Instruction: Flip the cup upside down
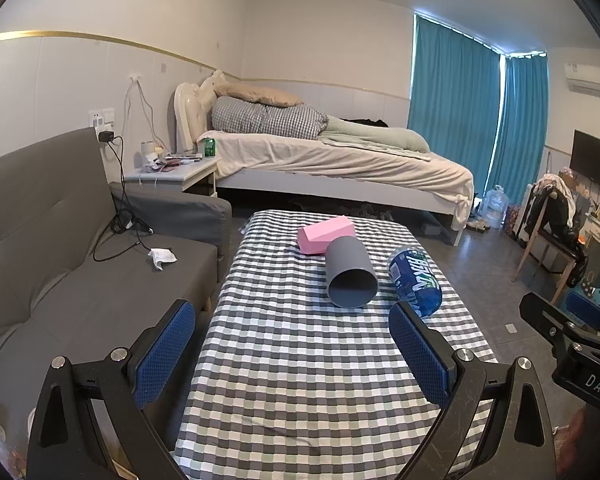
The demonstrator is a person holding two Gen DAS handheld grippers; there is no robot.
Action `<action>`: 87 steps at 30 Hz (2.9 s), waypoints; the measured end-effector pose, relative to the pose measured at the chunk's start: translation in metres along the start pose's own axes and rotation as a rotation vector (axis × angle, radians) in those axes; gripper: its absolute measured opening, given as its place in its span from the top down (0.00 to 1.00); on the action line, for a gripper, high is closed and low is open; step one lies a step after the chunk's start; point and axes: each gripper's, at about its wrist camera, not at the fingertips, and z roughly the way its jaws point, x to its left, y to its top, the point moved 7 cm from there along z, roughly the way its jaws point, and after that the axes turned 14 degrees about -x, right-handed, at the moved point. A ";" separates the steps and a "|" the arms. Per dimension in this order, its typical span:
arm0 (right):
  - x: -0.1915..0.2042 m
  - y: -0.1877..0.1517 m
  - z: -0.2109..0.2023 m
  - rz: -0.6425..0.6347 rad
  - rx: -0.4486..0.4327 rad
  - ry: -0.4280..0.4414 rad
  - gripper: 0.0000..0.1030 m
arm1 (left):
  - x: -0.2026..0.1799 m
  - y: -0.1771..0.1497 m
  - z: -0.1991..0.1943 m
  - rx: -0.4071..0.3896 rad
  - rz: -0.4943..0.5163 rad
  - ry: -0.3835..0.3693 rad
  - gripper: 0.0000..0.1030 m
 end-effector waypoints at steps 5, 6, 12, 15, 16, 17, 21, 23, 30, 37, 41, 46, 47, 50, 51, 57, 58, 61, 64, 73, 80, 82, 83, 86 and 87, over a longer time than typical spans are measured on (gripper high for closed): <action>0.000 0.000 0.000 -0.004 -0.001 -0.001 0.00 | 0.000 -0.001 0.002 0.005 -0.004 -0.003 0.02; 0.000 0.000 0.000 -0.010 0.000 -0.006 0.00 | -0.001 -0.002 0.002 0.007 -0.001 -0.002 0.02; -0.001 0.000 0.002 -0.042 0.001 -0.008 0.00 | -0.007 -0.010 0.011 0.037 0.002 -0.008 0.02; -0.006 0.000 0.005 -0.050 -0.002 -0.006 0.00 | -0.012 -0.018 0.019 0.079 -0.007 -0.001 0.02; -0.008 0.000 0.007 -0.056 0.000 -0.003 0.00 | -0.016 -0.021 0.022 0.093 -0.014 -0.004 0.02; -0.009 0.000 0.010 -0.065 0.001 -0.002 0.00 | -0.019 -0.023 0.024 0.102 -0.019 -0.007 0.02; -0.017 -0.004 0.028 -0.074 0.028 0.008 0.00 | -0.034 -0.035 0.038 0.144 -0.023 -0.021 0.02; -0.024 -0.007 0.040 -0.053 0.059 0.021 0.00 | -0.043 -0.040 0.049 0.165 -0.009 -0.017 0.02; -0.046 -0.015 0.094 -0.029 0.106 0.002 0.00 | -0.056 -0.046 0.107 0.234 0.012 0.032 0.02; -0.061 -0.034 0.141 0.028 0.182 -0.018 0.00 | -0.065 -0.059 0.164 0.288 -0.017 0.000 0.02; -0.058 -0.032 0.168 0.032 0.196 -0.007 0.00 | -0.069 -0.065 0.182 0.305 -0.020 -0.027 0.02; -0.052 -0.037 0.187 0.038 0.217 -0.006 0.00 | -0.069 -0.064 0.205 0.327 -0.037 -0.035 0.02; -0.051 -0.037 0.190 0.030 0.222 -0.007 0.00 | -0.069 -0.063 0.209 0.333 -0.047 -0.047 0.02; -0.050 -0.034 0.193 -0.010 0.206 -0.030 0.00 | -0.073 -0.069 0.221 0.370 -0.048 -0.091 0.04; -0.052 -0.033 0.194 -0.012 0.203 -0.037 0.00 | -0.073 -0.072 0.224 0.380 -0.056 -0.101 0.04; -0.056 -0.037 0.194 -0.003 0.225 -0.049 0.00 | -0.081 -0.081 0.229 0.422 -0.081 -0.158 0.28; -0.057 -0.038 0.194 0.002 0.229 -0.050 0.00 | -0.082 -0.082 0.228 0.423 -0.062 -0.162 0.28; -0.060 -0.037 0.191 0.028 0.228 -0.046 0.00 | -0.080 -0.081 0.223 0.430 -0.093 -0.165 0.28; -0.061 -0.036 0.185 0.019 0.217 -0.052 0.00 | -0.080 -0.081 0.206 0.441 -0.078 -0.148 0.28; -0.068 -0.032 0.161 0.024 0.202 -0.066 0.00 | -0.085 -0.101 0.122 0.465 0.001 -0.114 0.28; -0.070 -0.015 0.118 0.055 0.165 -0.067 0.00 | -0.091 -0.109 0.069 0.460 -0.007 -0.136 0.28; -0.067 -0.014 0.103 0.033 0.160 -0.063 0.00 | -0.091 -0.107 0.060 0.429 -0.002 -0.140 0.26; -0.064 -0.015 0.098 0.027 0.165 -0.059 0.00 | -0.092 -0.107 0.056 0.421 0.015 -0.142 0.23; -0.058 -0.021 0.077 0.014 0.195 -0.040 0.00 | -0.092 -0.111 0.048 0.443 0.045 -0.131 0.18; -0.058 -0.023 0.071 0.012 0.204 -0.036 0.00 | -0.092 -0.112 0.044 0.450 0.045 -0.132 0.18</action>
